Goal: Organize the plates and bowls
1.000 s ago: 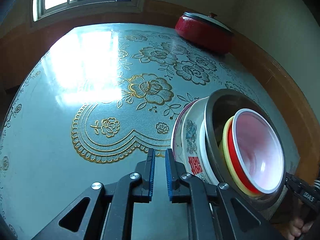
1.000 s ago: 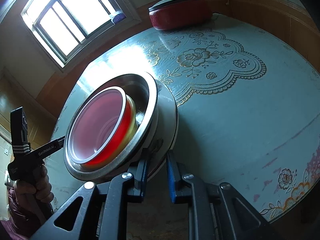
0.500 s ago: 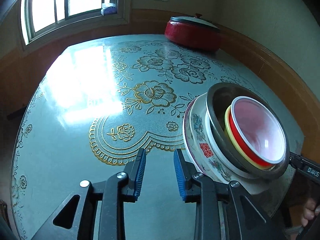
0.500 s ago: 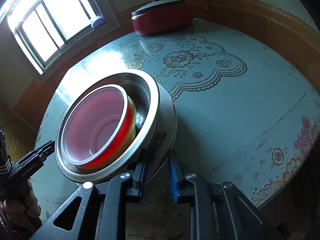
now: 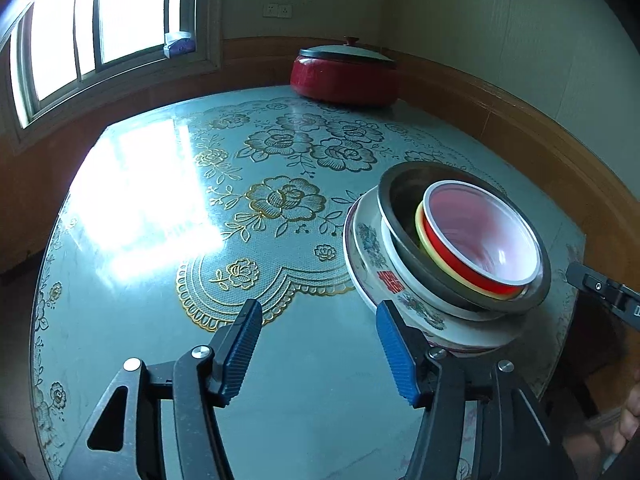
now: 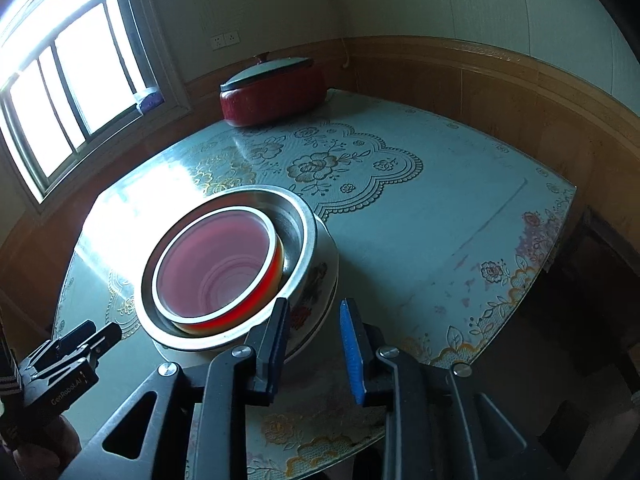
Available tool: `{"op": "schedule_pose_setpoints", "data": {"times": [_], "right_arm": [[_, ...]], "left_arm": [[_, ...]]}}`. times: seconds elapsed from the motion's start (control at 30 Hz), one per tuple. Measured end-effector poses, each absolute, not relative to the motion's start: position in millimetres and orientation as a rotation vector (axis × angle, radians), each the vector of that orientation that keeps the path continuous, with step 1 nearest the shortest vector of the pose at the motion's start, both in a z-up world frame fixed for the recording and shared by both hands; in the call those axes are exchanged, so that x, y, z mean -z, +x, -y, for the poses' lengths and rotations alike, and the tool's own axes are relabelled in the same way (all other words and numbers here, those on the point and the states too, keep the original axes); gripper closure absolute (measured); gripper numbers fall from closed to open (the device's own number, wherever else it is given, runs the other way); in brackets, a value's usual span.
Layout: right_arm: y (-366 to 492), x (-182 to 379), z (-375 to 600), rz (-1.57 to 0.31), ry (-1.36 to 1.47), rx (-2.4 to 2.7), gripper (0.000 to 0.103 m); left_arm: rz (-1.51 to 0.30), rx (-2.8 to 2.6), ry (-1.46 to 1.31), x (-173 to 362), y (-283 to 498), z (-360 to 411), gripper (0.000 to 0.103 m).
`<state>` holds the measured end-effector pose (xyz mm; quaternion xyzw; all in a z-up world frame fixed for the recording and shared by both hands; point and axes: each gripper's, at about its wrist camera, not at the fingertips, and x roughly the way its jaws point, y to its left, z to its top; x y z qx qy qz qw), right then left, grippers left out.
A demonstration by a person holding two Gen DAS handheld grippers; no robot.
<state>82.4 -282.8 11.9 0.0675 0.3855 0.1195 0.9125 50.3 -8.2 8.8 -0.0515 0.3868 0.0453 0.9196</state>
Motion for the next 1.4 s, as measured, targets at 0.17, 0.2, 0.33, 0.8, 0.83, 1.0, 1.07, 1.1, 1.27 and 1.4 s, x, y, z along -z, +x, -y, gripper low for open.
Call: {"op": "schedule_pose_setpoints", "data": {"times": [0.17,0.2,0.33,0.8,0.83,1.0,1.07,1.1,1.27,1.4], "right_arm": [[58,-19,259,-0.734,0.130,-0.220,0.072],[54,-19,255,-0.728,0.128,-0.213,0.072],[47,-11,245,-0.746,0.140,-0.199,0.072],[35,-9,232,-0.748,0.142,-0.165,0.072],[36,-10,232,-0.747,0.142,-0.166,0.072],[38,-9,231,-0.749,0.145,-0.165,0.072],[38,-9,230,-0.749,0.145,-0.164,0.072],[38,-9,230,-0.748,0.144,-0.164,0.072],[40,-10,230,-0.750,0.145,-0.169,0.072],[42,-10,230,-0.749,0.142,-0.169,0.072]], "left_arm": [[-0.754,-0.047,-0.068,-15,44,15,0.028],[-0.748,-0.040,-0.062,-16,43,15,0.026],[-0.734,-0.020,-0.051,-18,40,12,0.019],[-0.700,0.030,-0.044,-26,32,9,0.000],[-0.696,0.033,-0.043,-26,32,9,0.000],[-0.694,0.040,-0.030,-27,33,12,0.000],[-0.695,0.041,-0.026,-27,34,13,0.000],[-0.695,0.041,-0.028,-26,34,13,0.000],[-0.694,0.039,-0.031,-26,34,14,0.000],[-0.673,0.036,-0.033,-29,31,15,0.000]]}}
